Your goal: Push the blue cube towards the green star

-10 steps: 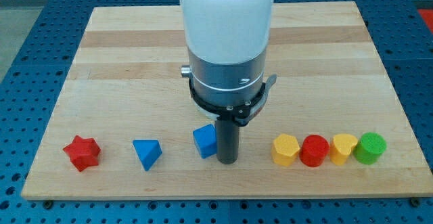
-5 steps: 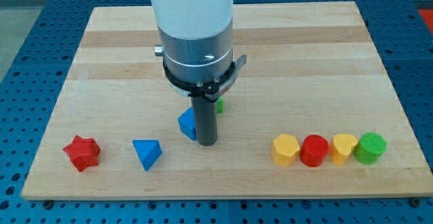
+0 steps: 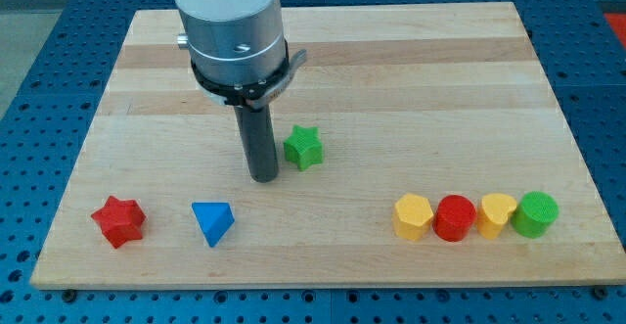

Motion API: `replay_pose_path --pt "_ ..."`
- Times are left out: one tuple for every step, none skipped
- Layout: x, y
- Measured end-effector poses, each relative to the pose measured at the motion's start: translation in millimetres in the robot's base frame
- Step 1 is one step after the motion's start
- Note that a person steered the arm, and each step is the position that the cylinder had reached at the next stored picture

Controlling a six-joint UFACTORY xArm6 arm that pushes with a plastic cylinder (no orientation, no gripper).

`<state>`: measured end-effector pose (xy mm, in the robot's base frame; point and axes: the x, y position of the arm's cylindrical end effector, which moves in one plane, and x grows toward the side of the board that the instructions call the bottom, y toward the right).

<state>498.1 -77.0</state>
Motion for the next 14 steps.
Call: replay_pose_path --pt "-10 -16" --pt "-16 -30" --pt "-16 -52" --pt "-17 -70" --pt "-26 -70" --pt "-43 -70" --pt "-49 -69" --pt "-49 -64" --pt "-49 -62" --pt "-49 -58" --pt "-49 -55" --pt "-51 -55" --pt "-51 -55" --pt "-51 -55"
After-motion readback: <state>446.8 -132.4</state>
